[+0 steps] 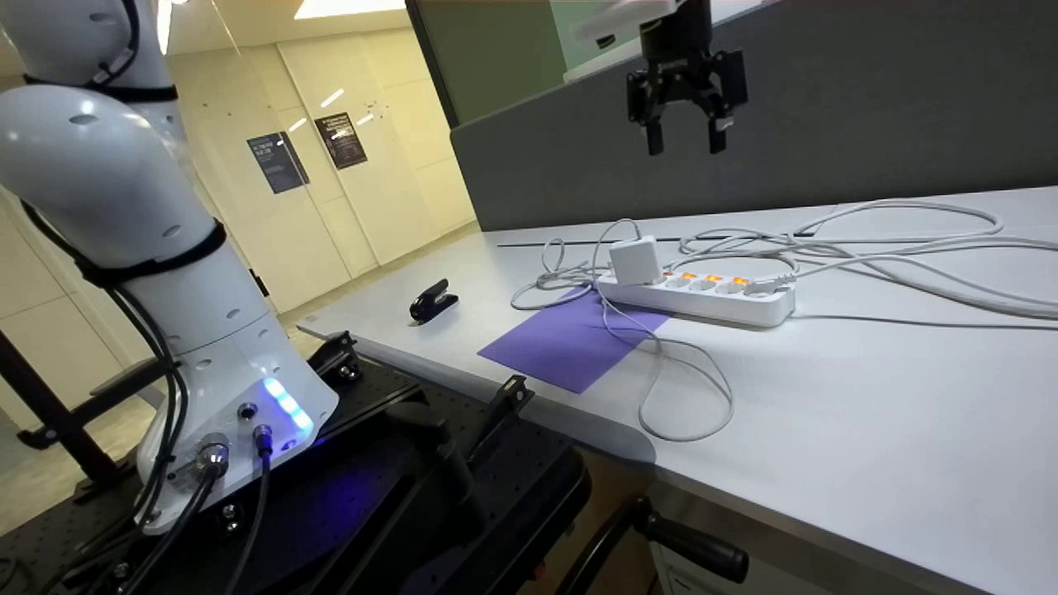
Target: Turn off the second switch from the right
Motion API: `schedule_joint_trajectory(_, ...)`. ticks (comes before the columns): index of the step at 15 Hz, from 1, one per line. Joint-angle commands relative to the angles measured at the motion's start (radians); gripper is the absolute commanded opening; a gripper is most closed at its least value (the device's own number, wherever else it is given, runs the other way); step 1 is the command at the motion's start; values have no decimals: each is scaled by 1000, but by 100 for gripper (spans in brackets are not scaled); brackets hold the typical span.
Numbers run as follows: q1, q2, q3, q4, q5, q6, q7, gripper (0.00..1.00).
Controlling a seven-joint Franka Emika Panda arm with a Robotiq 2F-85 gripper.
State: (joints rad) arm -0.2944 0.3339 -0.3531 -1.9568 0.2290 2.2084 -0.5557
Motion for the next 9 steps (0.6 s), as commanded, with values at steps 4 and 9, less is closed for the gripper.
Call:
schedule_joint_trajectory(4, -58, 119, 96, 138, -114, 31, 110, 100)
schedule_joint_trajectory(9, -63, 130, 97, 157, -120, 30, 116, 100)
